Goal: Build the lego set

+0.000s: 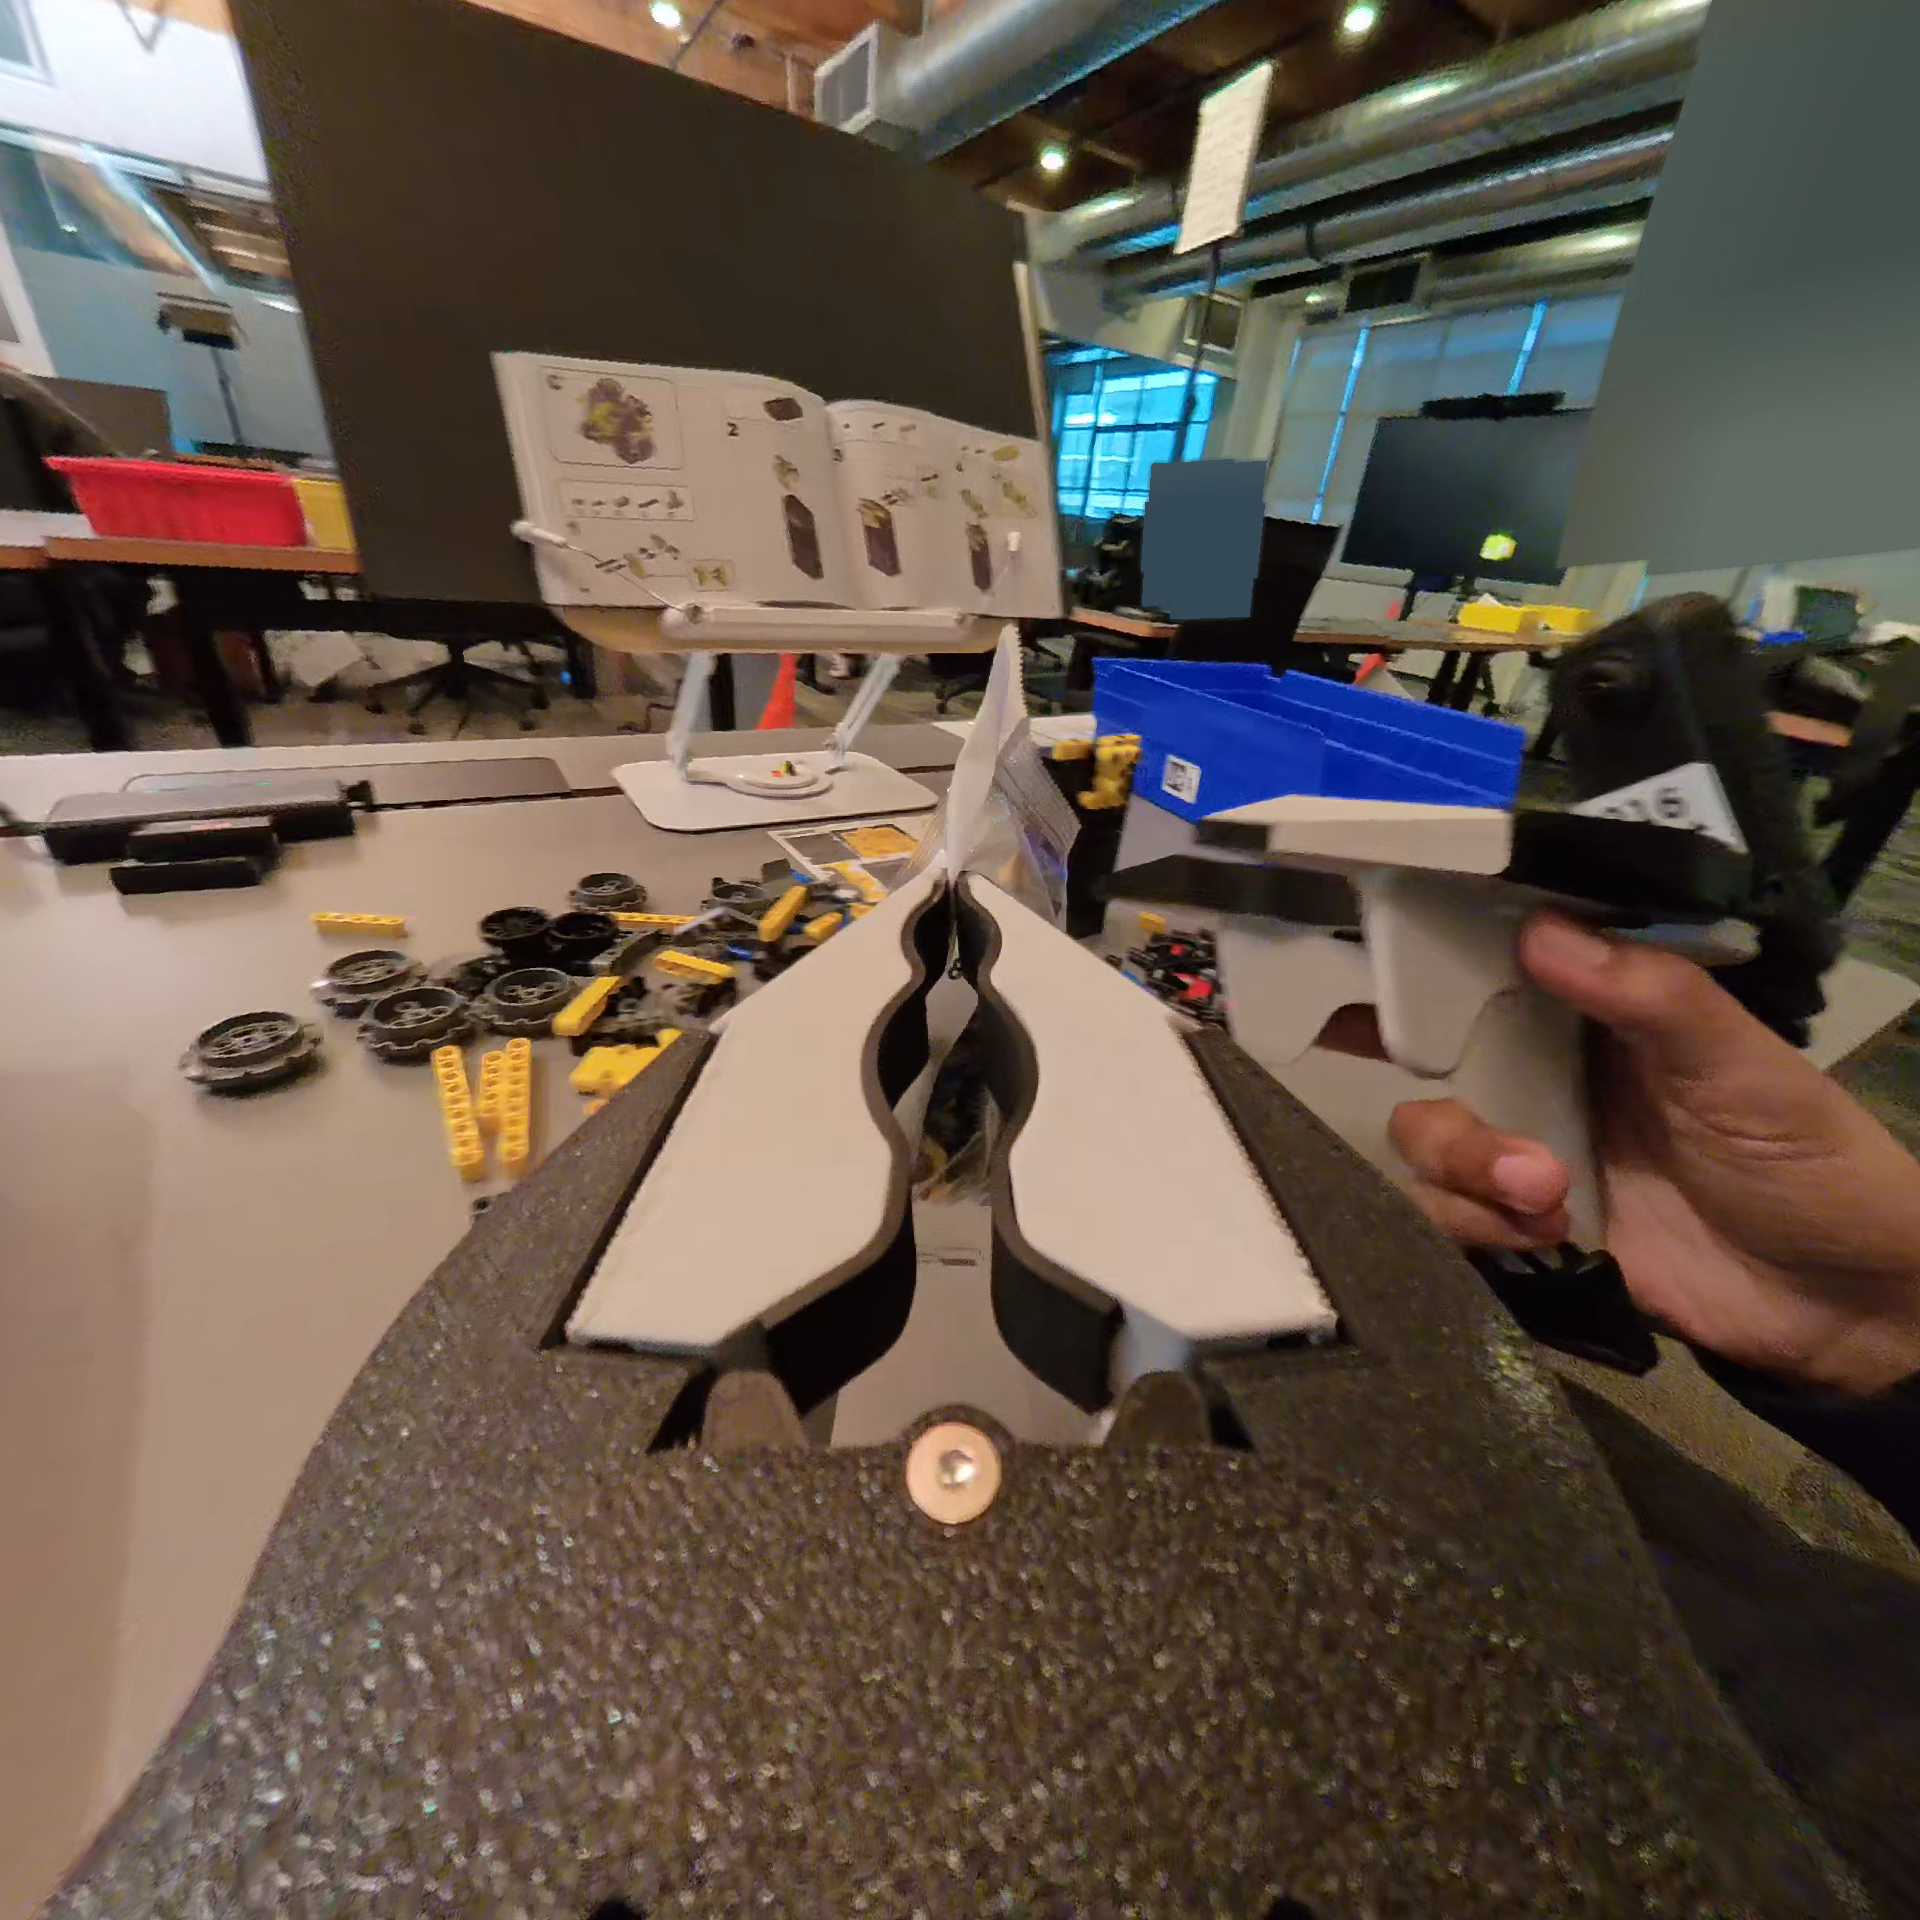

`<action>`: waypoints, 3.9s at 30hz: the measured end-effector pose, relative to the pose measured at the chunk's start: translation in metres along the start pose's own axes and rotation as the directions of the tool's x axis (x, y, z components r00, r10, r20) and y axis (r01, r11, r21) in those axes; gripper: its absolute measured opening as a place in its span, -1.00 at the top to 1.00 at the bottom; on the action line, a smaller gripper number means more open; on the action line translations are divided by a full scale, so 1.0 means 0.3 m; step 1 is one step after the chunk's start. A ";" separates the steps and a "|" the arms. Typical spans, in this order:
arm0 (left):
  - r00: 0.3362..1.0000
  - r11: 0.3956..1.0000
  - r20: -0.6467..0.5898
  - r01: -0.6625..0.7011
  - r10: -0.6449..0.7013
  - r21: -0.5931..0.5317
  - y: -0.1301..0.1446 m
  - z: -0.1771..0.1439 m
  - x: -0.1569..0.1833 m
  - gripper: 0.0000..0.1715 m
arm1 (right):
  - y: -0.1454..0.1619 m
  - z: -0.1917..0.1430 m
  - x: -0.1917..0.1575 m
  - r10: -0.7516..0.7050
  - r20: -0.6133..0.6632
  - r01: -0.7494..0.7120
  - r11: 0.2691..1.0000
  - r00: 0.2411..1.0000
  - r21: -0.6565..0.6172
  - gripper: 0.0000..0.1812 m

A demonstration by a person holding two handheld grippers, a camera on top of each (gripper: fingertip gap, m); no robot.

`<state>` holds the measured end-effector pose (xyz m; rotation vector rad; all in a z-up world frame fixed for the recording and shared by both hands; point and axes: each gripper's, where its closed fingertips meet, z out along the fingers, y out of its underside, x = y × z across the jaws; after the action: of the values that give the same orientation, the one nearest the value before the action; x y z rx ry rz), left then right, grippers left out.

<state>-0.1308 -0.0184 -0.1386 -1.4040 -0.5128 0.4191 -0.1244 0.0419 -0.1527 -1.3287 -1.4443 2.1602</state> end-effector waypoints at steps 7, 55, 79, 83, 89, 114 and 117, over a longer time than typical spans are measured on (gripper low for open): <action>0.991 0.997 -0.125 -0.054 0.047 -0.058 0.099 0.001 0.144 1.00 | 0.081 0.017 0.017 0.098 0.045 -0.095 0.994 0.994 -0.061 0.31; 0.746 0.946 -0.602 0.119 -0.285 -0.300 0.165 -0.066 0.263 1.00 | 0.186 -0.182 -0.131 -0.135 0.311 0.238 0.917 0.941 -0.320 0.79; 0.711 0.951 -0.636 0.168 -0.299 -0.259 0.153 -0.086 0.248 1.00 | 0.178 -0.172 -0.126 -0.323 0.320 0.397 0.896 0.891 -0.200 1.00; 0.712 0.951 -0.634 0.172 -0.301 -0.258 0.156 -0.087 0.256 1.00 | 0.179 -0.161 -0.125 -0.358 0.298 0.423 0.886 0.885 -0.190 0.89; 0.712 0.948 -0.633 0.158 -0.304 -0.278 0.178 -0.083 0.271 1.00 | 0.222 -0.136 -0.135 -0.392 0.298 0.464 0.856 0.870 -0.228 0.57; 0.702 0.958 -0.653 0.183 -0.285 -0.221 0.142 -0.095 0.268 0.34 | 0.173 -0.166 -0.149 -0.303 0.351 0.383 0.905 0.886 -0.184 1.00; 0.676 0.960 -0.687 0.122 -0.265 -0.251 0.156 -0.098 0.302 0.39 | 0.193 -0.160 -0.163 -0.291 0.378 0.386 0.900 0.879 -0.204 1.00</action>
<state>-0.0383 0.0145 -0.1795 -1.5405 -0.0419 -0.3802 -0.0432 0.0136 -0.1784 -0.7033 -1.9986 2.0696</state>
